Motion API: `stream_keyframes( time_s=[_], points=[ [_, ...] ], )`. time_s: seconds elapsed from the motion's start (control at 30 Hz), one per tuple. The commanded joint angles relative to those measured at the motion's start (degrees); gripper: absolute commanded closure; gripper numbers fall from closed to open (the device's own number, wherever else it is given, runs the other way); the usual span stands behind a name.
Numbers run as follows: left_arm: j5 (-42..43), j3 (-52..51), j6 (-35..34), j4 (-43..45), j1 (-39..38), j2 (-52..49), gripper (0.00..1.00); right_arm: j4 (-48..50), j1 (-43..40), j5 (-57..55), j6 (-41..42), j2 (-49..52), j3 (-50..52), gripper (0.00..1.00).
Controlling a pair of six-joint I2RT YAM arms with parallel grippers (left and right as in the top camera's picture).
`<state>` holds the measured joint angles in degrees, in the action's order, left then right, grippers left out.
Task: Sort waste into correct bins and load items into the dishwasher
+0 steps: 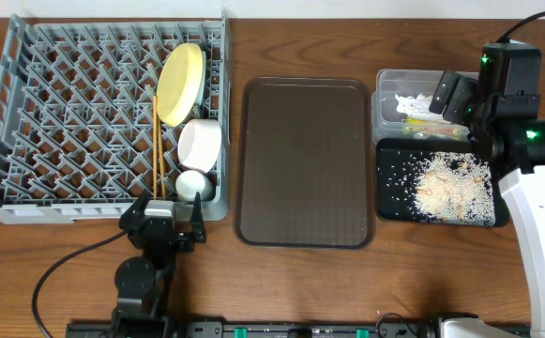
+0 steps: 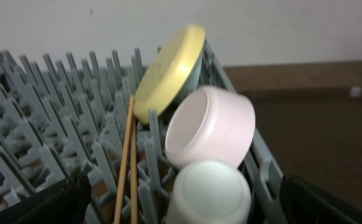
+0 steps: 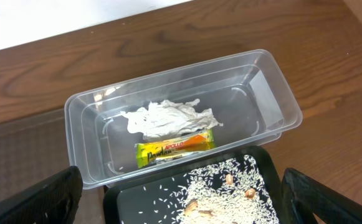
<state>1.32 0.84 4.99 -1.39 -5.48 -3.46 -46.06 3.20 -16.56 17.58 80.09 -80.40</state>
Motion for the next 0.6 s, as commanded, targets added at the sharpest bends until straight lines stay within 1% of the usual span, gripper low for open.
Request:
stream_keyframes(
  time_s=[0.0, 0.57],
  points=[
    [-1.16, -0.55, 0.98, -2.84, -0.07, 2.93, 0.04, -0.07, -0.52, -0.98, 0.63, -0.26, -0.07, 0.01],
    [-1.16, -0.57, 0.98, -2.8, -0.07, 3.17, 0.04, -0.07, -0.5, -0.98, 0.63, -0.26, -0.07, 0.01]
  ],
)
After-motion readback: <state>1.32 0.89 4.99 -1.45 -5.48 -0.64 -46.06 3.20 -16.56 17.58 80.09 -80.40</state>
